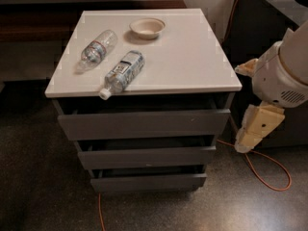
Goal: Place water bottle into bottom drawer
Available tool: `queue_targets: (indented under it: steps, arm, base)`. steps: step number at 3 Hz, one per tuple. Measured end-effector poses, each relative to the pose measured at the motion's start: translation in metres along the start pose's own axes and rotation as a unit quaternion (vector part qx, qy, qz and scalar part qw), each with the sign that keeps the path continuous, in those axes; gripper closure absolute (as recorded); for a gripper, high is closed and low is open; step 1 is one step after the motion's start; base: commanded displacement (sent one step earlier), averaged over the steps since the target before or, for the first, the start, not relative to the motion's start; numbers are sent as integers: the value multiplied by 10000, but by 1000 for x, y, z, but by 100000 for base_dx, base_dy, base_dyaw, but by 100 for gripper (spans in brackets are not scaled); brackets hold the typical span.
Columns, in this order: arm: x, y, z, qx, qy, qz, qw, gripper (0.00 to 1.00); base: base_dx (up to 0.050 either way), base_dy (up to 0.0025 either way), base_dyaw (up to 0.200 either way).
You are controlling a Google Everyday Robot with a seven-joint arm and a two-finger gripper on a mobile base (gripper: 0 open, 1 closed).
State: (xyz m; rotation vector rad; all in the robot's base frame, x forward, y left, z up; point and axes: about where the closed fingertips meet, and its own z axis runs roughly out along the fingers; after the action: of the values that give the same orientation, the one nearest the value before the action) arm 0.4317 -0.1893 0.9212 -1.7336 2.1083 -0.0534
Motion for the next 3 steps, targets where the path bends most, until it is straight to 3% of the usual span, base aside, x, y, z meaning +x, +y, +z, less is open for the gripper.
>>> queue_targets:
  steps: [1,2,3]
  arm:
    - [4,17,59,-53,74,-44,9999,0]
    - [3,20,63,-99,35,-58,9999,0]
    - [3,36,86,-361,-185,-139,9991,0]
  base:
    - [0,0,0]
    - [0,0,0]
    - [0,0,0]
